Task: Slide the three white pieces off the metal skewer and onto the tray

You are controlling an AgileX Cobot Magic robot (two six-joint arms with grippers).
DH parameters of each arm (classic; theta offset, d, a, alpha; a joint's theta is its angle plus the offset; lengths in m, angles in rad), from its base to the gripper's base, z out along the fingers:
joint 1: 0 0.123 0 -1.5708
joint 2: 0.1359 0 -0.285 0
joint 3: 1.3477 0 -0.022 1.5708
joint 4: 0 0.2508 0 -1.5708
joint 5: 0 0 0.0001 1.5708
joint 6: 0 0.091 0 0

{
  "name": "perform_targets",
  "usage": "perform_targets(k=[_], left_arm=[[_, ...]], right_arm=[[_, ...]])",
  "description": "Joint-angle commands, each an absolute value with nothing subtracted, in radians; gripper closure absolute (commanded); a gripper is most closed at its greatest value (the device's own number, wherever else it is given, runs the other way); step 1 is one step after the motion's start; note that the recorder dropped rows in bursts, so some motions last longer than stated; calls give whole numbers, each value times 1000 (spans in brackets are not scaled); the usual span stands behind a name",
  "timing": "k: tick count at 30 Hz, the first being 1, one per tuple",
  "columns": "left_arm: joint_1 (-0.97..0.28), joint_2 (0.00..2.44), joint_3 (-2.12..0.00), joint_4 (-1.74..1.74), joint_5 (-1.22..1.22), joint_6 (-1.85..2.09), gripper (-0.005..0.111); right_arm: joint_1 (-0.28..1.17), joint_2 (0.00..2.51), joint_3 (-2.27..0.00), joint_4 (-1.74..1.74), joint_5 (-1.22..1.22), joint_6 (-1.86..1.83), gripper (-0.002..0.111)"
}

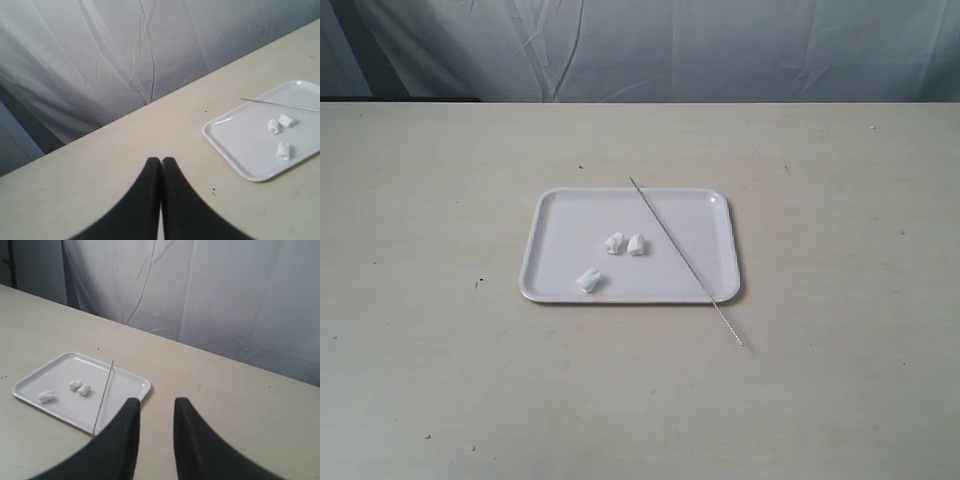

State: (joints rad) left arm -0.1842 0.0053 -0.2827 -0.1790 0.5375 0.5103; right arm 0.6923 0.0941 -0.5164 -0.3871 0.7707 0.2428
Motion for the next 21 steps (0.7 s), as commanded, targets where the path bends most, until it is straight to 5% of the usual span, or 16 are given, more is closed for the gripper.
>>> perform_targets(k=[1, 15, 21], left_arm=[[-160, 0, -279, -187, 530, 507, 107], [-154, 0, -52, -164, 283, 312, 107], [-154, 0, 0, -186, 210, 268, 107]], right_arm=[[686, 0, -512, -423, 833, 239, 84], [686, 0, -513, -178, 859, 239, 84], [413, 0, -373, -128, 581, 237, 84]])
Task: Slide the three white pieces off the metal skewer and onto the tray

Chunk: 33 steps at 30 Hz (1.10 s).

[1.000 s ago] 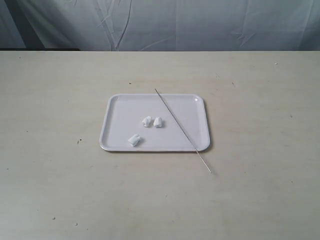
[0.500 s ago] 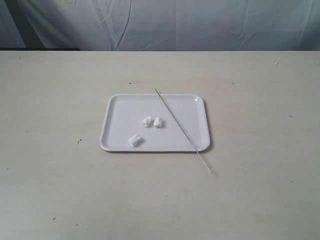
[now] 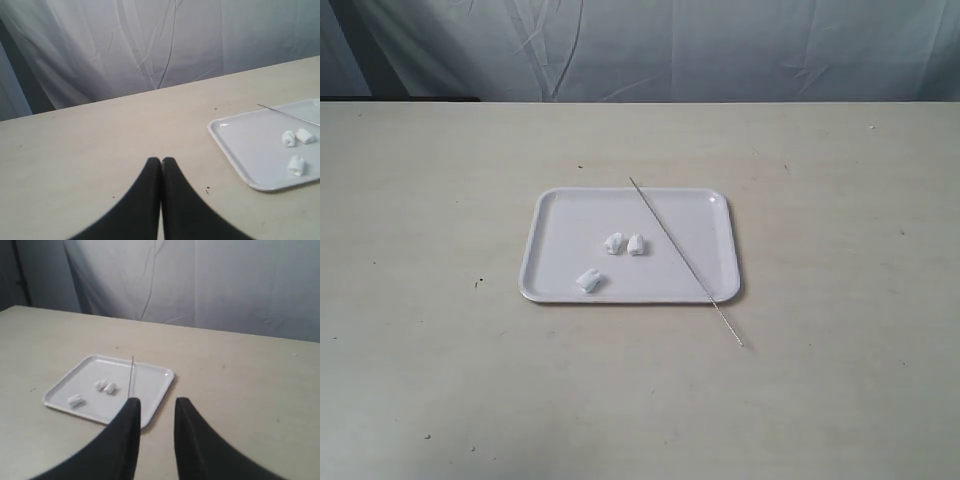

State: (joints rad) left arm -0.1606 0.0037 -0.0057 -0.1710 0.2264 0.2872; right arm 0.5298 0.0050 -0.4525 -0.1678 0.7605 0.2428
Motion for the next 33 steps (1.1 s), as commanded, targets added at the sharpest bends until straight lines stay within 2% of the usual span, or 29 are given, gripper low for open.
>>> perform_targets(k=[1, 3, 7, 10, 12, 16, 24, 33], left_arm=[[-154, 0, 0, -186, 218, 268, 107], [-154, 0, 0, -186, 230, 268, 107], [-154, 0, 0, -111, 224, 236, 107], [-154, 0, 0, 184, 224, -80, 107], [-154, 0, 0, 232, 230, -175, 107], [-154, 0, 0, 117, 223, -171, 107], [-154, 0, 0, -11, 218, -46, 107], [-152, 0, 0, -11, 232, -46, 107]], right_arm=[[347, 0, -333, -76, 522, 237, 84], [240, 0, -256, -19, 429, 237, 84], [113, 0, -167, -103, 313, 237, 84], [38, 0, -103, -157, 304, 235, 84], [13, 0, -66, -157, 304, 235, 84], [-22, 0, -4, -151, 304, 235, 84], [-118, 0, 0, -153, 293, 235, 84], [-96, 0, 0, -172, 296, 235, 84]])
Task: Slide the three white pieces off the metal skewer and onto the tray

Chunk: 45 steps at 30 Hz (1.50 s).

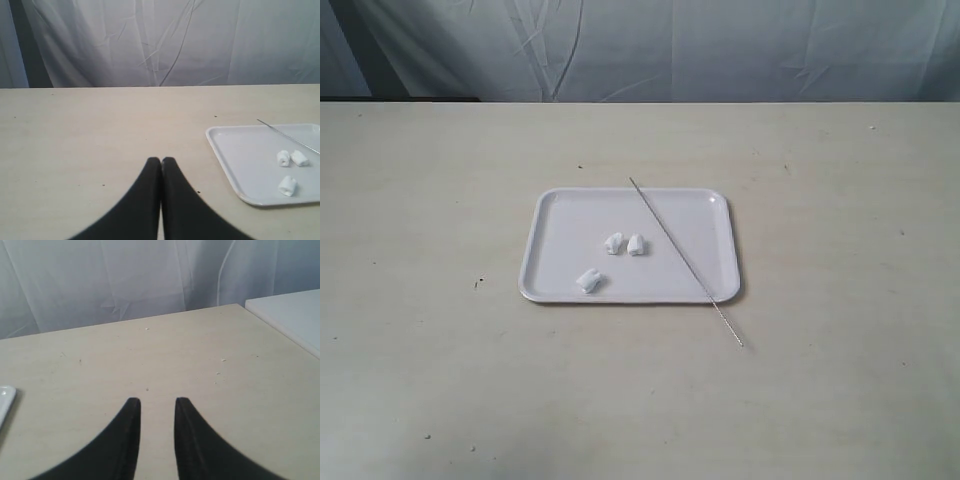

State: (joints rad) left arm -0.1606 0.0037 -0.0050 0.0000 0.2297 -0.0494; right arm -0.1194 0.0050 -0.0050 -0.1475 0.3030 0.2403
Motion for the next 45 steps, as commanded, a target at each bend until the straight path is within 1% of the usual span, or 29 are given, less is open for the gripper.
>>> perform_targets(k=[1, 4, 7, 8, 11, 14, 23, 42, 45], left_arm=[[-147, 0, 0, -27, 236, -48, 107], [-119, 0, 0, -32, 232, -41, 107], [-47, 0, 0, -22, 232, 8, 107], [-2, 0, 0, -20, 232, 32, 107], [80, 0, 0, 0, 230, 40, 107], [126, 0, 0, 0, 228, 40, 107], [136, 0, 0, 0, 200, 38, 107], [136, 0, 0, 19, 216, 37, 107], [136, 0, 0, 16, 216, 37, 107]], right_arm=[[-87, 0, 0, -188, 296, 235, 84], [-66, 0, 0, -242, 304, 235, 84], [-55, 0, 0, -242, 304, 235, 84], [-47, 0, 0, -242, 304, 235, 84], [-4, 0, 0, -242, 304, 235, 84], [24, 0, 0, -240, 306, 235, 84], [24, 0, 0, -232, 306, 235, 84], [24, 0, 0, -198, 310, 235, 84], [24, 0, 0, -144, 310, 161, 84]])
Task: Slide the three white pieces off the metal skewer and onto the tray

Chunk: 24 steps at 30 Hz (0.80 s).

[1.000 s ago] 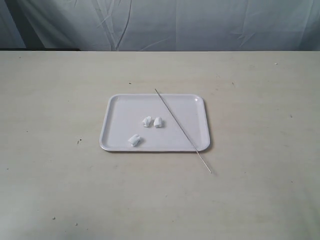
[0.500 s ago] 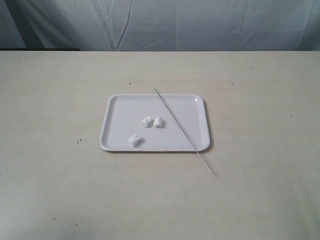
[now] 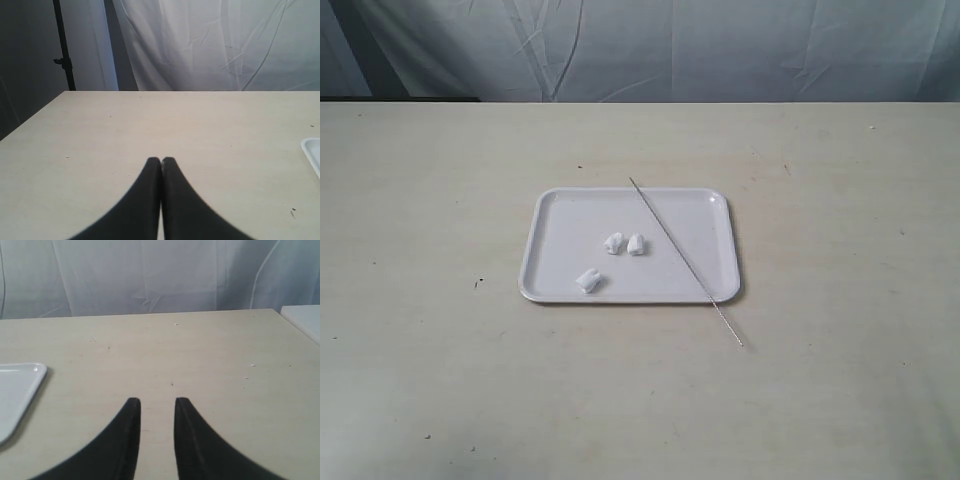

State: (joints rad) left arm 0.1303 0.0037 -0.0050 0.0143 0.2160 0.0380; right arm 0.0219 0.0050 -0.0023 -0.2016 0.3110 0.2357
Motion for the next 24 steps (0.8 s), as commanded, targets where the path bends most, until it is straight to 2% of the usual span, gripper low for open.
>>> perform_targets(k=[1, 24], left_arm=[[136, 0, 0, 12, 216, 29, 107], [100, 0, 0, 19, 226, 0, 107]], right_arm=[[24, 0, 0, -118, 317, 114, 84], [10, 0, 0, 8, 363, 10, 84]])
